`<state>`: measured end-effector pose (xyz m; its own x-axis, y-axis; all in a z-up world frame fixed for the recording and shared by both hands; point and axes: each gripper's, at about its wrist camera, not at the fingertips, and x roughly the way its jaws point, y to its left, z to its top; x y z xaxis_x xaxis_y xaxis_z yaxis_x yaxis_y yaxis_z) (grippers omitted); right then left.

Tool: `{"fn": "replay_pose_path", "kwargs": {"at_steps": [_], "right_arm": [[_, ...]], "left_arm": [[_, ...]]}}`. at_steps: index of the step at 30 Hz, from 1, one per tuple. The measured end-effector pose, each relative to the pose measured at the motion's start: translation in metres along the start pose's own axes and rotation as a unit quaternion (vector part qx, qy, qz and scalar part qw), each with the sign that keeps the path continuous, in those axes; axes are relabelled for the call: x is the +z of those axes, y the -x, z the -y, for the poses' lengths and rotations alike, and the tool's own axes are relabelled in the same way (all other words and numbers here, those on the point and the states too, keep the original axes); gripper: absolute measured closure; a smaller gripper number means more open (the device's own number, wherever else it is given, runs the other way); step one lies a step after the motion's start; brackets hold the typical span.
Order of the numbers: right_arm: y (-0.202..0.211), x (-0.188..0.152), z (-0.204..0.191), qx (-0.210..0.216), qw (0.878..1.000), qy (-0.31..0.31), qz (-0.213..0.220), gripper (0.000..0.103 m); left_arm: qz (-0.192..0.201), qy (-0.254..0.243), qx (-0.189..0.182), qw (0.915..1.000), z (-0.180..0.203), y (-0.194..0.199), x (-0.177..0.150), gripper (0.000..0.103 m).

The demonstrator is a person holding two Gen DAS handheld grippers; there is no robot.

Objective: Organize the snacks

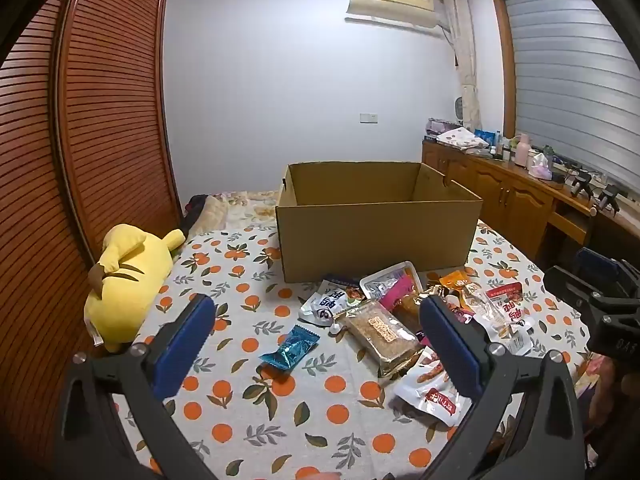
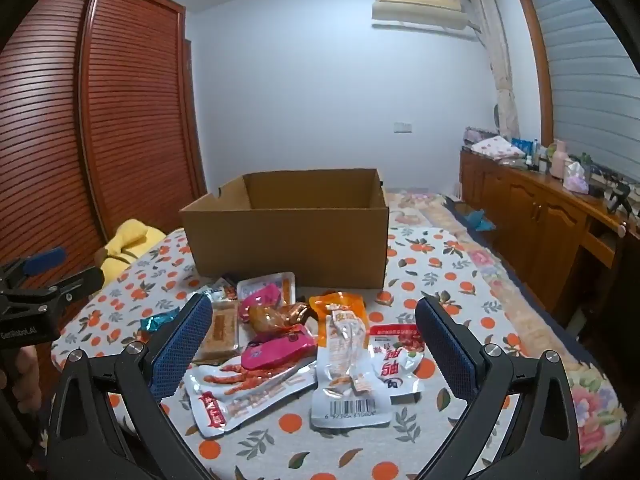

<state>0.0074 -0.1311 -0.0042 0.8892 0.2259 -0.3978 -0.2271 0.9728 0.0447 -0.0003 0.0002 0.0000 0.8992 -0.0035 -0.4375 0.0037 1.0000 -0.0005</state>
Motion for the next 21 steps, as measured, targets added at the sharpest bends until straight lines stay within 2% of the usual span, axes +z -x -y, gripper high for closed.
{"fn": "replay_pose_path", "kwargs": {"at_steps": [21], "right_arm": [[0.0016,0.0023,0.0003,-0.005,1.000,-0.001,-0.001,0.000]], "left_arm": [[-0.001,-0.005,0.001,1.0000,-0.0008,0.0004,0.0006,0.000]]}}
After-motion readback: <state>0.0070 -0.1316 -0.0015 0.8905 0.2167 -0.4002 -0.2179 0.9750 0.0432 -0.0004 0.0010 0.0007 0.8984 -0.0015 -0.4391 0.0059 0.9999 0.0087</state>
